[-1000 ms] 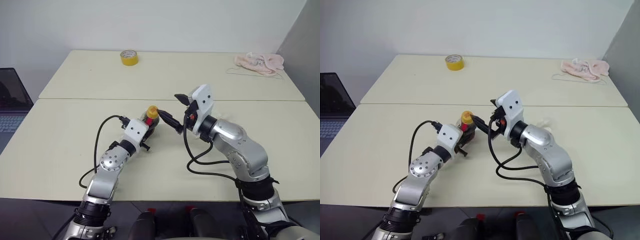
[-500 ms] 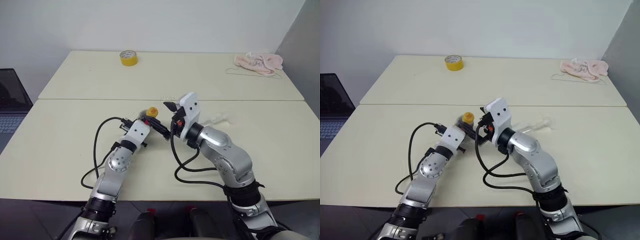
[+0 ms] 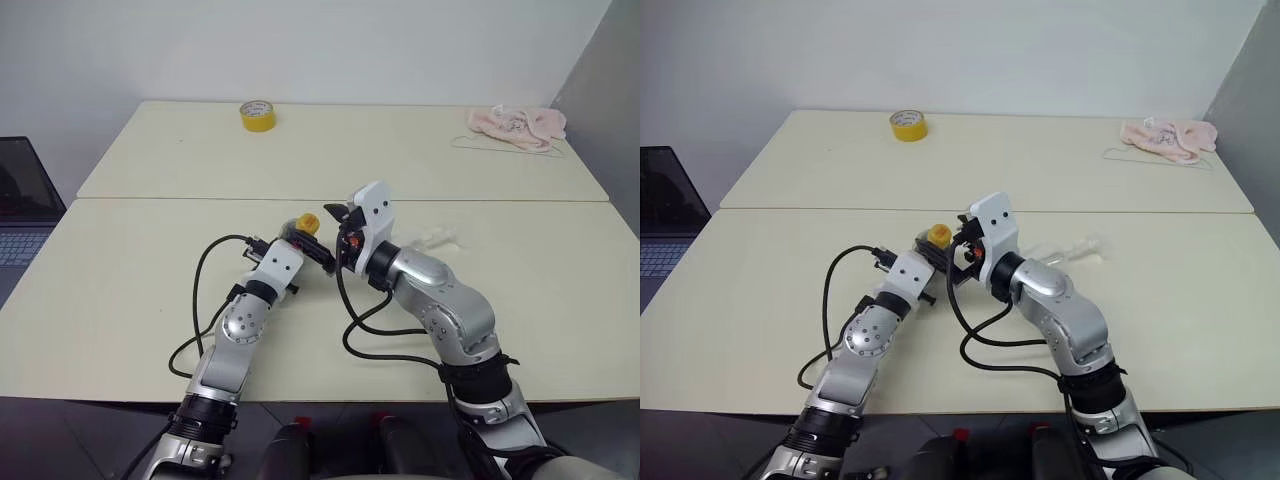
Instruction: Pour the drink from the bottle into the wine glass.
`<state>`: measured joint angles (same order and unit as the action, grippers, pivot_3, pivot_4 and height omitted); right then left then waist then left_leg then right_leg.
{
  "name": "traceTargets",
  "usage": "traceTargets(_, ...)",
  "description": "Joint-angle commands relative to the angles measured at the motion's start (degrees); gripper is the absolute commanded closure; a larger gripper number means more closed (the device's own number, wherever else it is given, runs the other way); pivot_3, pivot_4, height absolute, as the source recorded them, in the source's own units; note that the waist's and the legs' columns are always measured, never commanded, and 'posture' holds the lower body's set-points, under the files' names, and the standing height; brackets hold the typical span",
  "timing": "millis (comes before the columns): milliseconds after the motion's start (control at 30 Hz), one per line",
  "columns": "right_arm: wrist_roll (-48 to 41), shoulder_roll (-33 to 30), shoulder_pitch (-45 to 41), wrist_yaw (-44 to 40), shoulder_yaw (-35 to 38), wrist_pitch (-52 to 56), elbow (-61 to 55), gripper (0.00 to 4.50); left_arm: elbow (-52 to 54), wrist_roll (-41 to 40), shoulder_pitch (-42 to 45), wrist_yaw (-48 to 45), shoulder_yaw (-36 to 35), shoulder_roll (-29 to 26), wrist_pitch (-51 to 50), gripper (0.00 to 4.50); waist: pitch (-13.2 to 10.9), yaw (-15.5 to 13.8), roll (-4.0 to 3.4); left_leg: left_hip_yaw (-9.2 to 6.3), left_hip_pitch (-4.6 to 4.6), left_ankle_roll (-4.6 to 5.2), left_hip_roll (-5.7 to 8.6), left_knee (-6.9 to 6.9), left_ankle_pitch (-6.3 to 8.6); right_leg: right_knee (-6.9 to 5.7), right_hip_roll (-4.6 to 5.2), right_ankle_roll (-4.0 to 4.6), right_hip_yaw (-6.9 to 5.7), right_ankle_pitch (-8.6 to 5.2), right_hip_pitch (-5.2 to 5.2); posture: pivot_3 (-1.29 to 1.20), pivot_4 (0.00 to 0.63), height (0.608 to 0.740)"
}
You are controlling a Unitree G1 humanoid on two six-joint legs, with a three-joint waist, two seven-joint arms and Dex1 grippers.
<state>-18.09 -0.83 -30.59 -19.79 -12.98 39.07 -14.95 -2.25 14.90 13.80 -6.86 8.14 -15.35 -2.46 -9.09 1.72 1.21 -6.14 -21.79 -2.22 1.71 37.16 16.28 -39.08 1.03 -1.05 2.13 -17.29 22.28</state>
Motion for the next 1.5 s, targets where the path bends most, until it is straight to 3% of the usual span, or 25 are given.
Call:
traceTargets(33,-0.3,0.6,-1.1,-0.1,0.8,-1.7,-0.7,0.56,2.2,0.2,0.7,0.4,-0.4,0.2,1.4,3.58,0.0,0.0,0.00,0.00,0.00,0.00,0.00,0.00,0.00,0.00,0.00,0.00,0.00,0.00,0.00,0.00,0.150,0.740)
traceTargets(300,0.3,0.1,-1.0,-0.9,-0.3,-1.9,-0.8,3.31,2.2,0.1,1.1,0.4,-0.7,0.1,1.2,3.58,0.0,0.0,0.00,-0.01,0.00,0.00,0.00,0.00,0.00,0.00,0.00,0.00,-0.01,0.00,0.00,0.00,0.150,0.740)
traceTargets(833,2.6,-2.4,-1.4,-3.5,-2.2,-4.5,-0.8,3.32,5.2,-3.7,1.2,-3.4,-1.6,0.2,-1.0,3.58,0.0,0.0,0.00,0.00,-0.01,-0.01,0.00,0.01,0.00,0.00,0.00,0.00,-0.01,0.00,0.00,0.00,0.150,0.740)
traceTargets(1067,1.5,-8.4,-3.2,-11.7,-0.9,-9.8,-1.0,3.32,13.0,-15.0,0.1,-19.0,-3.7,-5.9,-7.8,3.60,0.0,0.2,0.00,0.00,-0.01,-0.02,0.00,0.00,-0.01,0.00,-0.01,0.00,-0.02,0.00,0.00,0.00,0.150,0.740)
traceTargets(1300,-4.1,-13.6,-5.9,-23.5,0.6,-13.3,-3.0,3.32,18.9,-32.9,-0.6,-40.8,-5.5,-16.6,-20.5,3.62,0.0,0.2,-0.01,-0.01,0.00,0.01,-0.01,0.01,0.00,0.02,0.00,0.00,-0.02,0.00,-0.02,0.00,0.150,0.740)
traceTargets(1500,-7.4,-16.8,-8.3,-30.8,1.1,-14.8,-4.7,3.32,22.2,-41.3,-2.5,-54.1,-3.5,-24.6,-25.3,3.63,0.0,0.2,-0.03,-0.03,0.00,0.04,-0.02,0.01,0.02,0.03,-0.01,0.01,-0.04,0.00,-0.02,0.00,0.150,0.740)
